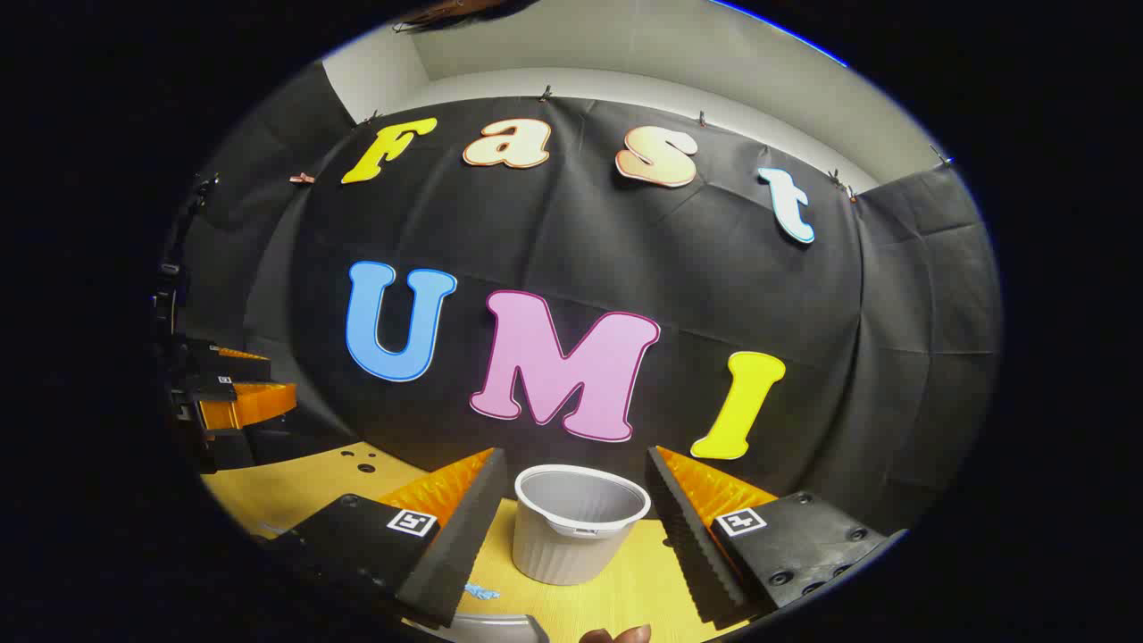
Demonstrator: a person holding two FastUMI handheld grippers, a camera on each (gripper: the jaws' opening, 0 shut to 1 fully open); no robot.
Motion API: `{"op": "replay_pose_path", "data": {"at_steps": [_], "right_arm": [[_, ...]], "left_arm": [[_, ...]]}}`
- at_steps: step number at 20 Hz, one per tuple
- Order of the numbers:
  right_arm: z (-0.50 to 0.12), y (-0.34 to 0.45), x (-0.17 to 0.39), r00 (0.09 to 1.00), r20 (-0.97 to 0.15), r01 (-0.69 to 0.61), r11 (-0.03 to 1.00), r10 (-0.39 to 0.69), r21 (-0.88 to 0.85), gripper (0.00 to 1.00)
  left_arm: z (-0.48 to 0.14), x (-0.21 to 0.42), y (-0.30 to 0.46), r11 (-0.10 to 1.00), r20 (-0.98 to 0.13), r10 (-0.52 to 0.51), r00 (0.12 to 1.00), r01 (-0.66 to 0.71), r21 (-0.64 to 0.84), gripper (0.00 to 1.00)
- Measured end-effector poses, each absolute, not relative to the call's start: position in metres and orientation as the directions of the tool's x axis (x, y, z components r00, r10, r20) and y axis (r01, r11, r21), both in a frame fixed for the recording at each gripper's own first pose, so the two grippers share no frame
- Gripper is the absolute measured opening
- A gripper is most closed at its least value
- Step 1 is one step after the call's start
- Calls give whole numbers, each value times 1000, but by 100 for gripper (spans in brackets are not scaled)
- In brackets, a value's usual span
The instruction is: Pick up the small broom and dustpan from the desktop, sweep the trash into the dustpan with the broom, and then empty the trash into the garbage bin.
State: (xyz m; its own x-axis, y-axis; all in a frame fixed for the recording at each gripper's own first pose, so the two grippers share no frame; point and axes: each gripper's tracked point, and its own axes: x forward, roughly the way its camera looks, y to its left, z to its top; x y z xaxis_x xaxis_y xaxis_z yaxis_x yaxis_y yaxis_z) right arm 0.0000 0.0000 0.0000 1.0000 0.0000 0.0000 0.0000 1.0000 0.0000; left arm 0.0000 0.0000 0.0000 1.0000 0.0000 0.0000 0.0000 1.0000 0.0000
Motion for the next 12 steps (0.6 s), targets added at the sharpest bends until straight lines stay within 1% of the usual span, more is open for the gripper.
{"op": "replay_pose_path", "data": {"at_steps": [1, 2, 4, 5, 12], "right_arm": [[-1, 1, 0, 1000, -2, -2, 1000, 2, 3, 93], [-3, 3, -1, 1000, -8, -10, 1000, 10, 11, 97], [-4, 6, 1, 1000, -16, -18, 1000, 18, 14, 97], [-3, 7, 2, 1000, -15, -23, 1000, 23, 10, 93], [-1, 14, 4, 998, -15, -54, 999, 54, 9, 93]], "left_arm": [[0, -1, 0, 1000, -2, 2, 1000, -2, 5, 96], [-2, -1, 1, 1000, -3, 2, 1000, -2, 5, 96], [-3, -1, 3, 1000, -6, 3, 1000, -3, -1, 96], [-3, 0, 3, 1000, -6, 6, 1000, -6, -2, 96], [-4, 2, 6, 1000, -6, 14, 1000, -14, 0, 95]]}}
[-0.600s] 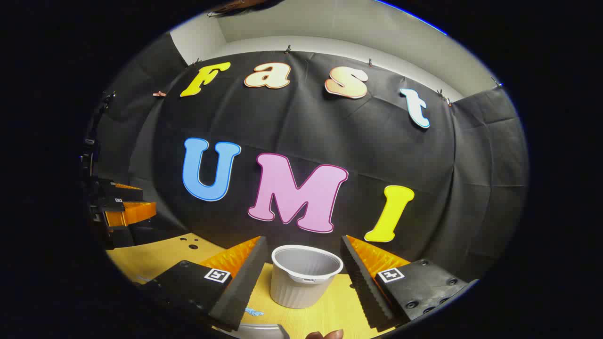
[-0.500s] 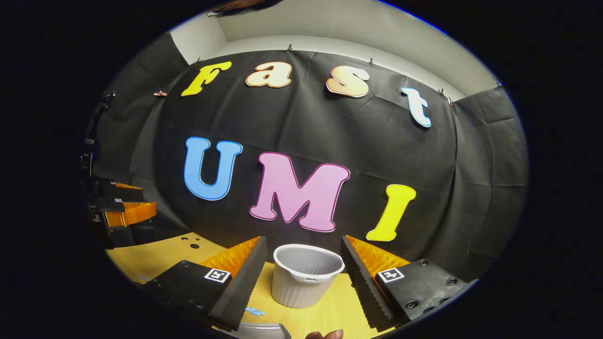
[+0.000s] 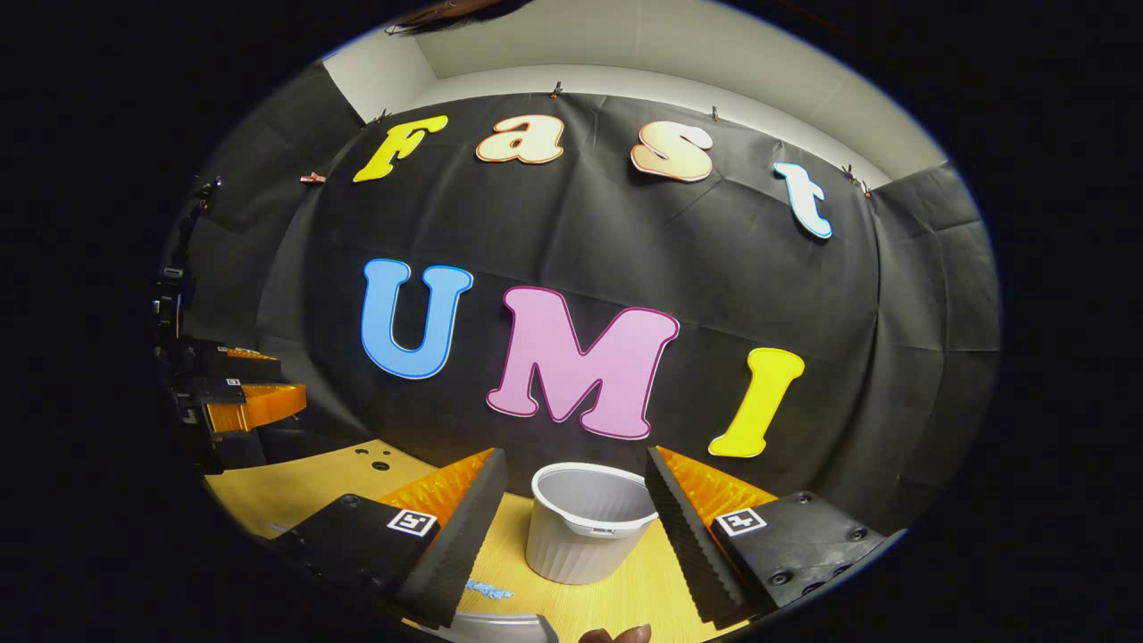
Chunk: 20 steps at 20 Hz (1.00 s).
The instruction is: Pick up the small broom and dustpan from the desktop, sweep the trash into the dustpan with the broom, and then empty the trash into the garbage bin.
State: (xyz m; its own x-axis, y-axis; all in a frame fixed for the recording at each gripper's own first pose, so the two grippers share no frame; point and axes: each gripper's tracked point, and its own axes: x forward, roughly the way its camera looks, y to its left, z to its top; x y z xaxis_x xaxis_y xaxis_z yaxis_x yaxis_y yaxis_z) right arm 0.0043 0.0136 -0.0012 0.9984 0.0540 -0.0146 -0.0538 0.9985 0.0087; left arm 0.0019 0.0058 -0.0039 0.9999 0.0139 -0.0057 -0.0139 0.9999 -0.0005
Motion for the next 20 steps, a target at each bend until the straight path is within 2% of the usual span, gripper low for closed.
{"op": "replay_pose_path", "data": {"at_steps": [3, 7, 9, 11, 13, 18, 20], "right_arm": [[-18, 23, 0, 992, -68, -105, 994, 106, 14, 97], [-97, 41, -35, 914, -327, -235, 970, 241, 60, 97], [-149, 44, -59, 835, -475, -272, 959, 279, 85, 97], [-201, 40, -90, 739, -619, -274, 958, 266, 84, 97], [-248, 44, -118, 633, -722, -294, 950, 277, 107, 97], [-325, 57, -173, 414, -862, -310, 936, 292, 168, 96], [-354, 65, -180, 355, -889, -323, 930, 290, 175, 96]], "left_arm": [[-9, 3, 6, 1000, -16, 13, 1000, -13, -4, 96], [-19, 4, 10, 1000, -35, 17, 999, -17, 3, 96], [-26, 2, 12, 1000, -46, 20, 999, -20, 12, 95], [-34, 1, 13, 1000, -61, 19, 998, -17, 24, 96], [-43, -3, 16, 999, -78, 23, 997, -20, 36, 96], [-62, -9, 24, 998, -121, 39, 992, -34, 46, 95], [-67, -11, 28, 998, -135, 48, 990, -41, 56, 96]]}}
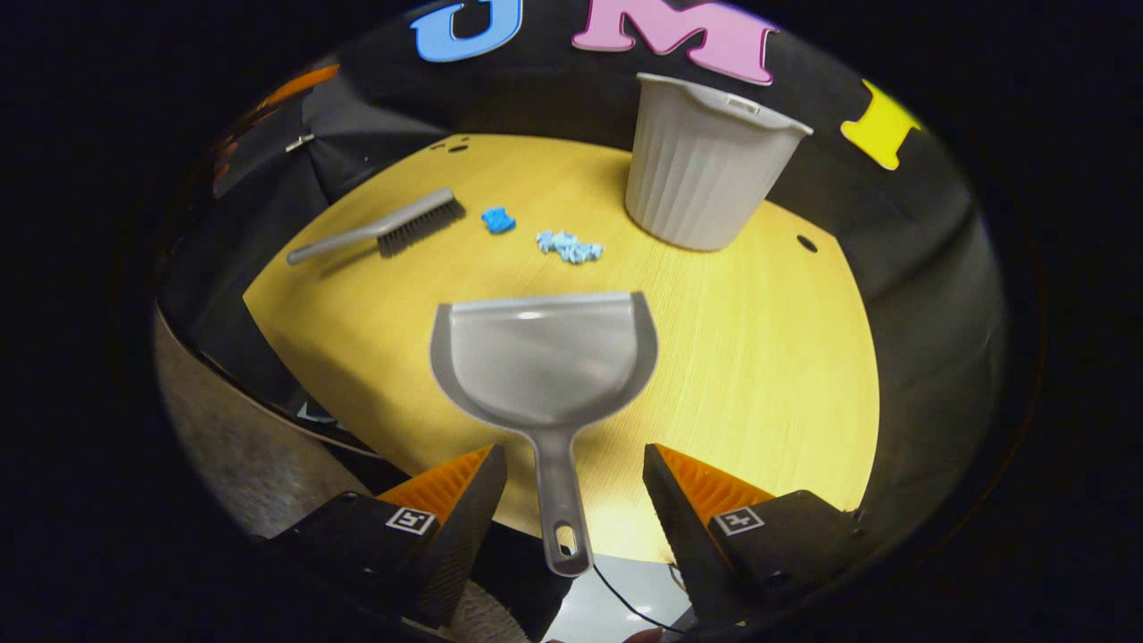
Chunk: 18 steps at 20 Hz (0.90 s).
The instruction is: Pick up the small broom and dustpan from the desktop, sweep the trash into the dustpan with the broom, and then empty the trash into the garbage bin.
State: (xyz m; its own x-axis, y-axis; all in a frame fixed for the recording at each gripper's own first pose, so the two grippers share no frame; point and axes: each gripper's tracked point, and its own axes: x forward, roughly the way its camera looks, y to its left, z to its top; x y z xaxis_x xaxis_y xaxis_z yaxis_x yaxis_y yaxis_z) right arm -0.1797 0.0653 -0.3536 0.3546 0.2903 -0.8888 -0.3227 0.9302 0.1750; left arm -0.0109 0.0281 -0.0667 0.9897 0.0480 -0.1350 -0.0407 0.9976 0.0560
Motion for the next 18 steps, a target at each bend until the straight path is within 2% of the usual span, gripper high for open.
{"op": "replay_pose_path", "data": {"at_steps": [5, 8, 10, 11, 12, 13, 15, 17, 18], "right_arm": [[-402, 92, -190, 229, -922, -306, 923, 311, 235, 95], [-413, 95, -184, 217, -927, -288, 928, 305, 237, 92], [-417, 98, -180, 206, -929, -274, 930, 307, 246, 86], [-419, 96, -176, 206, -933, -263, 935, 295, 237, 76], [-422, 97, -175, 200, -934, -257, 936, 295, 240, 57], [-421, 96, -173, 202, -935, -254, 937, 293, 239, 55], [-419, 96, -175, 187, -935, -275, 929, 303, 246, 36], [-417, 99, -175, 178, -933, -312, 917, 314, 249, 45], [-413, 101, -175, 189, -926, -309, 915, 328, 261, 37]], "left_arm": [[-78, -19, 40, 996, -167, 75, 983, -65, 65, 96], [-90, -26, 53, 992, -195, 109, 975, -95, 81, 96], [-100, -28, 59, 991, -219, 119, 968, -103, 84, 97], [-107, -28, 61, 991, -235, 120, 964, -103, 84, 97], [-112, -27, 61, 992, -249, 118, 961, -100, 82, 97], [-119, -27, 61, 992, -264, 114, 958, -96, 79, 97], [-132, -24, 59, 995, -302, 91, 949, -74, 70, 97], [-153, -21, 56, 997, -359, 53, 932, -32, 65, 97], [-167, -22, 54, 998, -405, 25, 914, 2, 66, 97]]}}
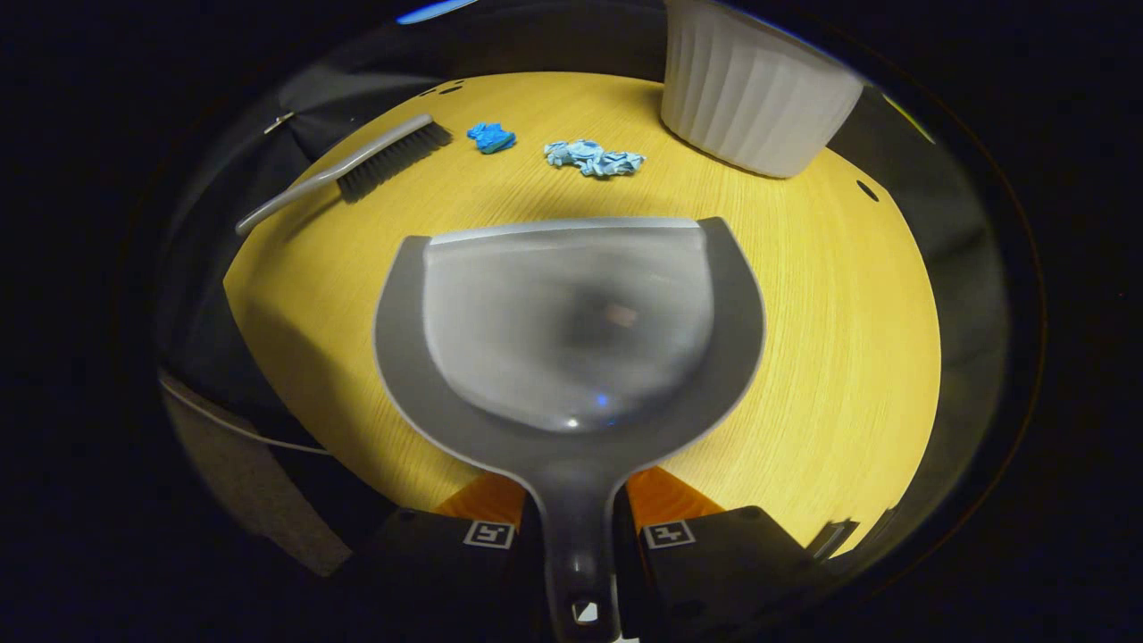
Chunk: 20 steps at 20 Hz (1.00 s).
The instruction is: Pick up the small broom and dustpan from the desktop, sweep the trash into the dustpan with the broom, and then empty the trash into the garbage bin.
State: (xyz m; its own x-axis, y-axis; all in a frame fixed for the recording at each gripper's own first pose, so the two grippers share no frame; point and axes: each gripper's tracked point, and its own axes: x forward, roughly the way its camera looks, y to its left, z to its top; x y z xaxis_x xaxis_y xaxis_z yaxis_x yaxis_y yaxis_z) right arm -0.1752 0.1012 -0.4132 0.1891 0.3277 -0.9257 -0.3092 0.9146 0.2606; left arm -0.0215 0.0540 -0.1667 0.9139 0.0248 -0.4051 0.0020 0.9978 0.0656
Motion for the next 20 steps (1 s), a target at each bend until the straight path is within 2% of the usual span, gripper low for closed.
{"op": "replay_pose_path", "data": {"at_steps": [1, 2, 3, 6, 9, 14, 20], "right_arm": [[-409, 103, -172, 203, -921, -298, 917, 334, 267, 38], [-405, 105, -174, 201, -918, -290, 916, 341, 277, 43], [-401, 106, -175, 203, -918, -280, 919, 340, 278, 37], [-389, 99, -177, 222, -922, -295, 923, 318, 248, 37], [-377, 93, -173, 229, -925, -333, 917, 303, 218, 37], [-378, 92, -172, 172, -930, -333, 907, 326, 257, 37], [-386, 84, -150, 175, -934, -364, 902, 311, 232, 37]], "left_arm": [[-184, -23, 52, 997, -460, -2, 888, 38, 69, 97], [-199, -24, 49, 995, -515, -31, 857, 77, 68, 97], [-216, -25, 47, 992, -566, -56, 822, 112, 64, 97], [-269, -43, 41, 974, -724, -145, 674, 227, 16, 98], [-320, -56, 37, 956, -832, -187, 523, 293, -31, 98], [-378, -57, 40, 966, -914, -175, 365, 244, -88, 97], [-398, -55, 38, 970, -943, -147, 300, 229, -78, 92]]}}
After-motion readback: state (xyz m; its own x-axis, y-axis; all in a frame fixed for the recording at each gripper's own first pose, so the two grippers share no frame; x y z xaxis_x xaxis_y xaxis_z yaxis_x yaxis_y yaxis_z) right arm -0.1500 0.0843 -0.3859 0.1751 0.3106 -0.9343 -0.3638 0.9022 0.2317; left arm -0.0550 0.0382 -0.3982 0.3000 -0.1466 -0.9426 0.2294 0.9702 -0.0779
